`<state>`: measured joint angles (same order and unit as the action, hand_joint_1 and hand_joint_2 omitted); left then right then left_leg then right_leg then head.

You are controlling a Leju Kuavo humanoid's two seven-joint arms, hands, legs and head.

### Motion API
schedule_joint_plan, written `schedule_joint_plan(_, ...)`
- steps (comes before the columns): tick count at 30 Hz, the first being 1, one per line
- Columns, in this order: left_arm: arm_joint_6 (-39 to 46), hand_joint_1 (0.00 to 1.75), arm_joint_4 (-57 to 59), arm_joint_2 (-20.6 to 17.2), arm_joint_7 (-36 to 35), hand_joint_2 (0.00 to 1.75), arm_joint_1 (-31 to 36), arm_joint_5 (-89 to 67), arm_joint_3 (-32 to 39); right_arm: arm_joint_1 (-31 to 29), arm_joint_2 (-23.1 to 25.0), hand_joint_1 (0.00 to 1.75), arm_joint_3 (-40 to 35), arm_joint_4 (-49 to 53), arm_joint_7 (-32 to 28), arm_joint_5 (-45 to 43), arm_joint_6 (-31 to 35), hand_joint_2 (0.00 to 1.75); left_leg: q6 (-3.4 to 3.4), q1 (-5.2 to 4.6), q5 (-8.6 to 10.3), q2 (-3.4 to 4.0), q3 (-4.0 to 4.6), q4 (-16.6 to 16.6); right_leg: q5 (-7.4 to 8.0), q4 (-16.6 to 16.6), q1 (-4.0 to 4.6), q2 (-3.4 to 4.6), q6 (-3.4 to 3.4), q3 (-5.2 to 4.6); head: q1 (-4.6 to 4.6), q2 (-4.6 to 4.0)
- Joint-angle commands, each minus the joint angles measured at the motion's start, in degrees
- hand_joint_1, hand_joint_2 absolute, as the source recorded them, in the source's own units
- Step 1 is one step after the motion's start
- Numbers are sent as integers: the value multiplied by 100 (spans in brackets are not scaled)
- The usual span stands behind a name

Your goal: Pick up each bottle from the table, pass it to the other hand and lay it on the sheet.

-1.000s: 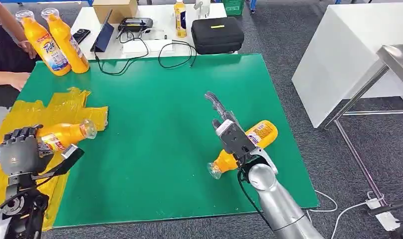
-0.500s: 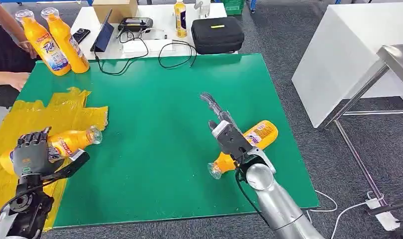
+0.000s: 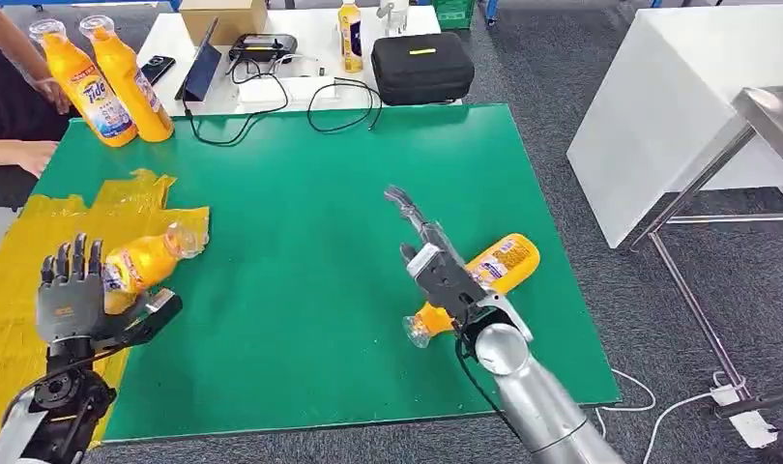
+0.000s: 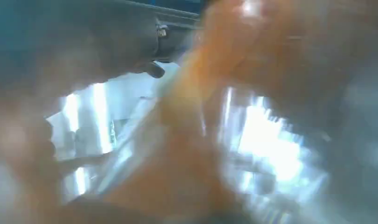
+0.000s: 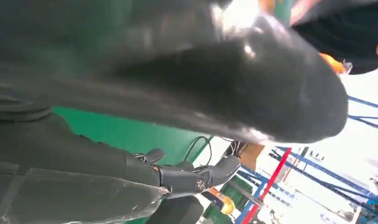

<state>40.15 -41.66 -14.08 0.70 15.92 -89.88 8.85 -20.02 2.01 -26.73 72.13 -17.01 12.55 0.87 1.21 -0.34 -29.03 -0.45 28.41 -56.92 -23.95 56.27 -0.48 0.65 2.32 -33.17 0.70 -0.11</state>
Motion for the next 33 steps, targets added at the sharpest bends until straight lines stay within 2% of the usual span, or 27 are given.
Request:
schedule_joint_plan(1,-15,0,-485,-36,21,0,-366,17,11,262,-441,0,-274,651,-158,178,174,0,-10,9,-8,7,-26,12,-7,-14,9,-4,-5,28,0,0)
schedule_joint_plan(6,-15,0,-754,53,131,0,-625,-12,426,482,-727,0,-39,838,-114,181,263,0,-4,3,-1,-1,-3,3,-1,-8,3,-5,-3,8,-2,0)
schedule_joint_plan(12,-15,0,-146,-209,-464,0,-528,-12,-57,772,-904,0,203,1106,-206,225,153,0,-8,3,-1,-9,-12,8,-3,-12,4,-15,-6,17,-2,2)
schedule_joint_plan(15,-15,0,-590,-32,-273,0,-677,8,371,892,-906,0,170,1280,-211,320,141,0,-8,3,-2,-3,-12,8,-4,-10,4,-9,-6,13,-2,0)
schedule_joint_plan(17,-15,0,-1472,463,819,0,-875,793,1429,984,-985,0,135,1415,-196,466,210,0,-10,5,-3,-1,-17,11,-5,-11,5,-9,-7,18,2,2)
schedule_joint_plan(18,-15,0,-1357,1013,2641,0,-662,2204,2727,1069,-1043,0,163,1537,-192,633,309,0,-5,3,-3,-4,-5,4,-3,-7,3,-8,-3,7,0,2)
schedule_joint_plan(19,-15,0,-922,1056,3480,0,-515,3298,2943,1136,-1066,0,210,1633,-185,745,361,0,-6,7,-5,-12,-8,3,-6,-11,8,-18,-3,17,0,0)
schedule_joint_plan(23,-15,0,-976,1063,3479,0,-573,3342,2912,1176,-1093,0,240,1701,-182,754,359,0,-3,1,-2,-6,-5,7,-3,-8,1,-8,-1,7,-4,0)
schedule_joint_plan(24,-604,0,-1145,1175,3885,0,-546,4573,2995,1210,-1089,0,286,1758,-171,910,402,175,-6,6,-4,4,-12,7,-2,-12,7,-3,-3,14,-2,0)
schedule_joint_plan(25,-1636,0,-1514,1299,3884,0,-606,5721,3034,1310,-1074,0,391,1875,-213,1183,507,175,-8,-1,-5,14,-13,8,-3,-8,0,3,-2,7,0,0)
schedule_joint_plan(27,-3647,0,-2748,1677,3246,0,-878,7170,3120,1554,-1091,0,733,2231,-308,2136,881,175,-10,3,-6,0,-10,2,-7,-10,5,-15,-3,12,-2,0)
schedule_joint_plan(29,-4047,0,-3586,1973,3265,0,-1159,7394,2853,1720,-1242,0,1138,2549,-360,2520,1093,175,-9,5,-7,-29,-3,-5,-13,-10,8,-40,-2,14,-2,0)
schedule_joint_plan(30,-4156,0,-3987,2155,3195,0,-1286,7484,2645,1850,-1341,0,1456,2708,-333,2980,1257,175,-7,4,-9,-31,2,-9,-12,-10,7,-39,0,9,0,0)
schedule_joint_plan(31,-4153,0,-4213,2236,3174,0,-1387,7479,2433,1943,-1464,0,1657,2772,-228,3020,1020,175,-4,-1,-6,-25,7,-7,-8,-8,3,-28,2,-1,0,0)
schedule_joint_plan(32,-4105,0,-4398,2297,3144,0,-1507,7490,2194,2124,-1928,0,1912,2832,-94,3052,618,175,-4,0,-9,-29,0,-6,-12,-10,3,-36,3,8,0,0)
schedule_joint_plan(33,-4050,0,-4456,2315,3168,0,-1533,7416,2040,2249,-2238,0,2134,2807,-142,3165,579,175,-1,-2,-7,-37,4,-6,-12,-12,1,-41,5,9,0,0)
